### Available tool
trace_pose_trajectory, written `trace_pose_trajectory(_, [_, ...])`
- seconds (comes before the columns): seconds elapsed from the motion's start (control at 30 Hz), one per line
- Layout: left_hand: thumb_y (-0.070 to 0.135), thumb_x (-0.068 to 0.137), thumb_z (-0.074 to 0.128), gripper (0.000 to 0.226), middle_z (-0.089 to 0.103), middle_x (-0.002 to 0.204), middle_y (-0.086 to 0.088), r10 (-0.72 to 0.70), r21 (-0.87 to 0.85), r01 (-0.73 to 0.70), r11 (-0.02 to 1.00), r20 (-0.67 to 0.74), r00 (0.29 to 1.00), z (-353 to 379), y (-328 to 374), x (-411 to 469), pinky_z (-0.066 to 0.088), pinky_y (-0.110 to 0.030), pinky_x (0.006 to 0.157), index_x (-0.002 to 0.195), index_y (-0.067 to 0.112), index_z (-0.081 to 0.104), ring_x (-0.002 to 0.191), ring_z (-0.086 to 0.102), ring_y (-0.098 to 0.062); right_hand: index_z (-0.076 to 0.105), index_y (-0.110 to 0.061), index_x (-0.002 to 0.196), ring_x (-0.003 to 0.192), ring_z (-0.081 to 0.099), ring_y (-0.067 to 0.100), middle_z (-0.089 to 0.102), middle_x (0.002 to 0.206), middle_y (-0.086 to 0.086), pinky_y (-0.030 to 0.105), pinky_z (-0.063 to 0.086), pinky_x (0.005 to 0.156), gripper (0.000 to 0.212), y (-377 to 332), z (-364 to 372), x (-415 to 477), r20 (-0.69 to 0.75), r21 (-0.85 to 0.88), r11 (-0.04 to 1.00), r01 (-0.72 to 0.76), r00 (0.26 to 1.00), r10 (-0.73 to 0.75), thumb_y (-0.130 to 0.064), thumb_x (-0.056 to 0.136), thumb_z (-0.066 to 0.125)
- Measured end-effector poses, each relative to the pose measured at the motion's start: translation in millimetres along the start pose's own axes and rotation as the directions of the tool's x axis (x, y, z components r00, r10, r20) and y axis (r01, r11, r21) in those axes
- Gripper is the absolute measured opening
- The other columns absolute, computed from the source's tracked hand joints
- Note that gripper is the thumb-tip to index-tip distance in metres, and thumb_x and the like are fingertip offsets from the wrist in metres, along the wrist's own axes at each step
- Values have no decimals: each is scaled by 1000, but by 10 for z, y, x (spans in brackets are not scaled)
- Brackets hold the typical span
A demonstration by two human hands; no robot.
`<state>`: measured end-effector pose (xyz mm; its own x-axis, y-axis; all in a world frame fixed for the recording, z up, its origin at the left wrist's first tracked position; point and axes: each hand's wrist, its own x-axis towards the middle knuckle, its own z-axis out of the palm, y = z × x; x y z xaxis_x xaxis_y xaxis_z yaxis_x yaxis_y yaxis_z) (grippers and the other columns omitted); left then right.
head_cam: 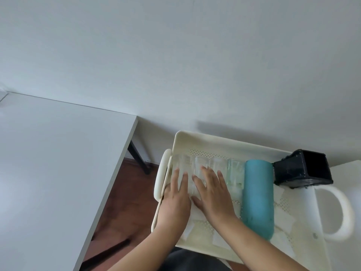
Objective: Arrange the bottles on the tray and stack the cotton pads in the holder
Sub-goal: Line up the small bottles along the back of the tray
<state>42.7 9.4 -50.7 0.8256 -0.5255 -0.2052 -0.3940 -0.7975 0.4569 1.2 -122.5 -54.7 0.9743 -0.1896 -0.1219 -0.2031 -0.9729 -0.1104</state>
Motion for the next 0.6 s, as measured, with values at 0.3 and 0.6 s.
trace_pose_trajectory(0.3, [18,93,55,67,10,163,-4,-56,-20,56,998,-37,998,75,40,15,53,-36,95,153,22,24,132,45,-30,51,-16,124,126,51,37,49,137,18,57,30,110,68,41,111,-1,-51,23,1000,18,999,-16,-38,67,81])
trace_pose_trajectory(0.6, [25,91,60,62,25,160,-1,-84,-127,64,990,-156,984,47,186,-1,40,-27,99,148,20,36,132,45,-24,60,-7,123,122,57,32,55,136,19,55,38,106,60,106,-33,-73,-151,166,985,44,988,-19,-23,69,81])
